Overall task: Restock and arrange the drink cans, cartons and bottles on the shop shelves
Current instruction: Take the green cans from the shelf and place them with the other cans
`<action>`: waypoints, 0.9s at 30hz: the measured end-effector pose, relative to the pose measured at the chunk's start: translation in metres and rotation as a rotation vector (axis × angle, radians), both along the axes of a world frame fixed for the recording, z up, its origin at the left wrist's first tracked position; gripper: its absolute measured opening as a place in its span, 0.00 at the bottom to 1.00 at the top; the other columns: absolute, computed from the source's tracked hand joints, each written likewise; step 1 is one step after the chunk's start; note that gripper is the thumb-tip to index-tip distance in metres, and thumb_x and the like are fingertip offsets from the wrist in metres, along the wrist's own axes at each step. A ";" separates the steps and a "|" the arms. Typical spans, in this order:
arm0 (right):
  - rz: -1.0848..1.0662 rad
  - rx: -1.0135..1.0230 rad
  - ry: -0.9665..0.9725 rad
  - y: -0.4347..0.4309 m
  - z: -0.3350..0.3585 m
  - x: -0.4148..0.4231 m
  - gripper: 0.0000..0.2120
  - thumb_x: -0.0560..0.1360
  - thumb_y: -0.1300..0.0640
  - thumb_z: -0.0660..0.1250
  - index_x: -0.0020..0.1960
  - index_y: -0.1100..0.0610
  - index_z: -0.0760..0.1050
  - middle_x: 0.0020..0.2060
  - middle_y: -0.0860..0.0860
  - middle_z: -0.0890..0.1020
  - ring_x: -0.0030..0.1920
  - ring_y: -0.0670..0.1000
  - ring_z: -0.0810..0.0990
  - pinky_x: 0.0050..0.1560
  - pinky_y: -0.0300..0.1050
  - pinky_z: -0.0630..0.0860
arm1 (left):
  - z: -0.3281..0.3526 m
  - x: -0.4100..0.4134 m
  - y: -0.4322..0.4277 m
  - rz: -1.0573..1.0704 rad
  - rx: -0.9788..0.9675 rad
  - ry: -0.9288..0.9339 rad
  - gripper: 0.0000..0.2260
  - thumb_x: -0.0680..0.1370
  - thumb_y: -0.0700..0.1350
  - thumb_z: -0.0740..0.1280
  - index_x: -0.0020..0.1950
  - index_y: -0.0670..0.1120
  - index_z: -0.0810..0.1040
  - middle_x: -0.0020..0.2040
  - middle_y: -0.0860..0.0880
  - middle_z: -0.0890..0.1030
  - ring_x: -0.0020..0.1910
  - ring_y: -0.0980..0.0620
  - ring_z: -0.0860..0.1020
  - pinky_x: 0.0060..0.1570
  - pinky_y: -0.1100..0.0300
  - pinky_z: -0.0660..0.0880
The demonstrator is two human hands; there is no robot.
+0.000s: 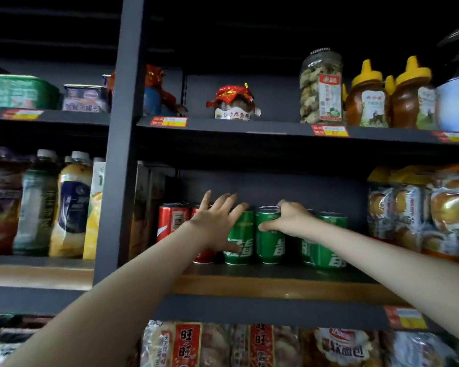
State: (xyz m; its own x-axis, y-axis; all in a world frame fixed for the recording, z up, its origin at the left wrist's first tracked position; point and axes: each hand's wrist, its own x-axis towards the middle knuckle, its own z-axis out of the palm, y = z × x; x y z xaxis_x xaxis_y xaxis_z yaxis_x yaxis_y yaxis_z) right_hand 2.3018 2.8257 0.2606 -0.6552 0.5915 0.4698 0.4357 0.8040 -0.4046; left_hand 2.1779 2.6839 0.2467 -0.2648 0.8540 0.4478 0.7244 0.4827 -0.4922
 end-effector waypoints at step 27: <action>-0.134 0.542 -0.493 0.040 -0.013 -0.072 0.48 0.76 0.57 0.67 0.77 0.60 0.32 0.78 0.56 0.36 0.77 0.55 0.35 0.77 0.50 0.42 | -0.019 -0.036 0.002 -0.325 0.205 0.277 0.50 0.66 0.70 0.68 0.78 0.42 0.58 0.69 0.44 0.71 0.64 0.44 0.73 0.67 0.46 0.66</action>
